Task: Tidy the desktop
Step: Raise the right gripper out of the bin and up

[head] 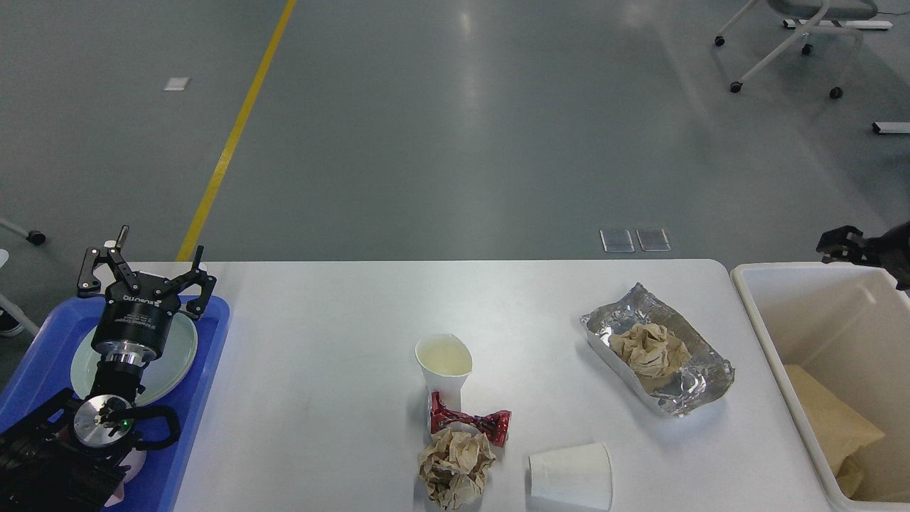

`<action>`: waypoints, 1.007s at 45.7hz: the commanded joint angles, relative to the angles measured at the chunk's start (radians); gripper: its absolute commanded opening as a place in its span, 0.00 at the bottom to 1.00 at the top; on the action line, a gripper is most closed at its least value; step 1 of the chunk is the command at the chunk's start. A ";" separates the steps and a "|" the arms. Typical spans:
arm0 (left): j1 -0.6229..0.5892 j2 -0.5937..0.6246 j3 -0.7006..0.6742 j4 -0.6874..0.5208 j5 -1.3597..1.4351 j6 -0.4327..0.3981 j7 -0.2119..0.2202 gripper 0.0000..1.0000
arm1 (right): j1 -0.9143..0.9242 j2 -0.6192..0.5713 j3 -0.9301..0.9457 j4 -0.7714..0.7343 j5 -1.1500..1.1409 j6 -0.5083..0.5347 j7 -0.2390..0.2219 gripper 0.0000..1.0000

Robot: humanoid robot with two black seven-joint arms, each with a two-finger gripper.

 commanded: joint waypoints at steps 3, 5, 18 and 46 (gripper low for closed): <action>0.000 0.000 0.000 0.000 0.000 0.000 0.000 0.98 | 0.279 0.048 -0.132 0.158 0.009 0.267 0.000 1.00; 0.000 0.000 0.000 0.000 0.000 0.000 0.000 0.98 | 0.337 0.077 -0.162 0.198 0.012 0.321 0.000 1.00; 0.000 0.000 0.001 0.000 0.000 0.000 -0.001 0.98 | 0.688 0.227 -0.260 0.468 0.170 0.410 -0.001 1.00; 0.000 0.000 0.000 0.000 0.000 0.000 0.000 0.98 | 1.192 0.529 -0.455 0.876 0.504 0.410 0.000 1.00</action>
